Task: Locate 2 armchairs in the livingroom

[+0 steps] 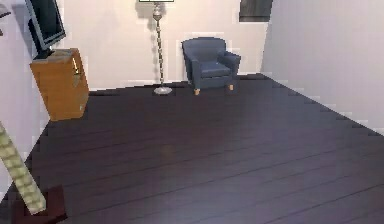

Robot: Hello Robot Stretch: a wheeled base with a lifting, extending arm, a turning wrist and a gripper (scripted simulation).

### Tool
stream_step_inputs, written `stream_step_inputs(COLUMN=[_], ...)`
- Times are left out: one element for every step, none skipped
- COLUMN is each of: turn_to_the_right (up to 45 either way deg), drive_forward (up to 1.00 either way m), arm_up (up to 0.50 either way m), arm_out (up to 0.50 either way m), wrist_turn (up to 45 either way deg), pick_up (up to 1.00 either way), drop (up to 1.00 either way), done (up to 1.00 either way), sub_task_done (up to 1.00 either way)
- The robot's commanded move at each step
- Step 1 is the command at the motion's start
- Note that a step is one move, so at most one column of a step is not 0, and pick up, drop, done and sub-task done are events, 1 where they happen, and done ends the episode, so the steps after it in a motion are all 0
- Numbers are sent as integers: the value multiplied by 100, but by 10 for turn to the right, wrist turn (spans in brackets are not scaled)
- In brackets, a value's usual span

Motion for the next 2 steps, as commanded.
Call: stream_step_inputs(turn_to_the_right=[-30, 0], drive_forward=[0, 100], arm_up=[0, 0], arm_out=[0, 0], wrist_turn=[0, 0], pick_up=[0, 0], drop=[0, 0], done=[0, 0], sub_task_done=[0, 0])
